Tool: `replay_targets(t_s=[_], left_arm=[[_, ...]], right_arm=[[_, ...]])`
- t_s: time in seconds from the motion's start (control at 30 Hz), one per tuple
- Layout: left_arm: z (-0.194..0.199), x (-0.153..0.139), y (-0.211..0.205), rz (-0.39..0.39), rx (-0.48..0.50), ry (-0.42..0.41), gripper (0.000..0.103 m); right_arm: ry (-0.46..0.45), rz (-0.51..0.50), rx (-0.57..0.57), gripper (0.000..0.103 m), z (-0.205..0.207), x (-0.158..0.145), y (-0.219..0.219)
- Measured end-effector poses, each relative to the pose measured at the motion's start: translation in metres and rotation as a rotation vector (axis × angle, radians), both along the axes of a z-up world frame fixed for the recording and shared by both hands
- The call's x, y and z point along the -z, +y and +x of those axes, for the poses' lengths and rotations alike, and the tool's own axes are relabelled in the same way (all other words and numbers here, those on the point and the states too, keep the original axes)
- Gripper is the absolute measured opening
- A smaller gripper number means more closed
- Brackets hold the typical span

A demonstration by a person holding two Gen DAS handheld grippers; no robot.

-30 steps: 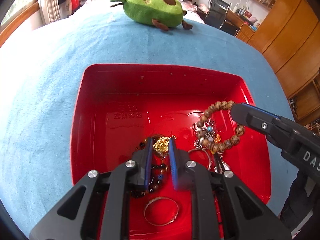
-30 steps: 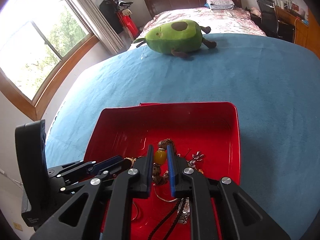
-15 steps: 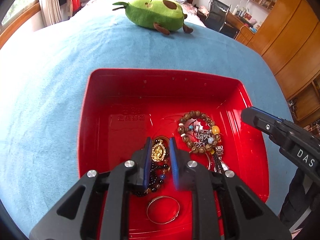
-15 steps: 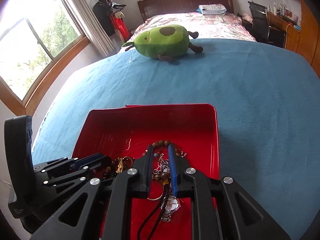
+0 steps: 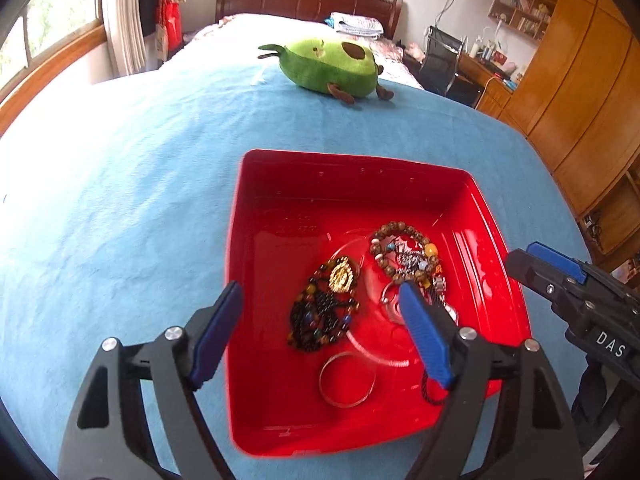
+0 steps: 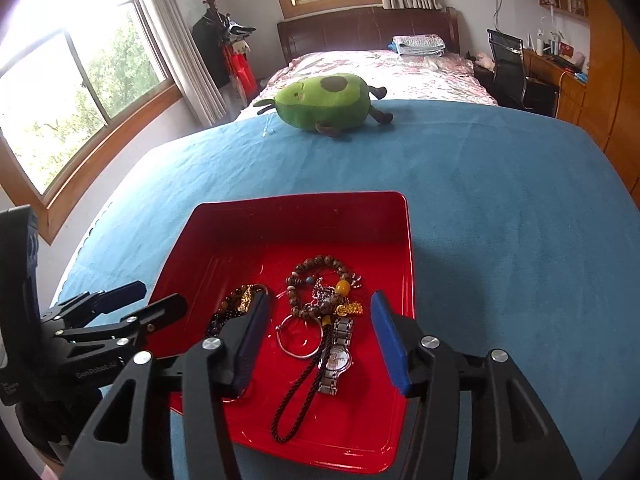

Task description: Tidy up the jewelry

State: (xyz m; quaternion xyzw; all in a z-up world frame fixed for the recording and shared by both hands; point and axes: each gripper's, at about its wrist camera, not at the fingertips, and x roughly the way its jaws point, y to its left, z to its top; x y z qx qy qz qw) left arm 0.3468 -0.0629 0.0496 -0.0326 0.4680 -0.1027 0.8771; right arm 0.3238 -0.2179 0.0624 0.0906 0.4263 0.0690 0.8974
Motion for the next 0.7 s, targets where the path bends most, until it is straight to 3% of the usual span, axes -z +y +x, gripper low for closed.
replay_targets(t_s=[0.1,0.23,0.33,0.7], left_arm=[[-0.016,-0.005,0.003,0.026,-0.005,-0.029,0.089],[-0.038,-0.011,0.008,0.043,-0.025,-0.056,0.091],[-0.055,-0.015,0.012,0.059,-0.038,-0.079,0.091],[-0.099,-0.023,0.022,0.061,-0.054,-0.127,0.093]], right_arm=[[-0.012,-0.012,0.0,0.067,-0.013,-0.002,0.002],[-0.034,-0.019,0.002,0.089,-0.03,-0.006,0.004],[-0.053,-0.022,0.004,0.097,-0.042,-0.011,0.005],[-0.055,-0.078,-0.004,0.099,-0.073,-0.009,0.017]])
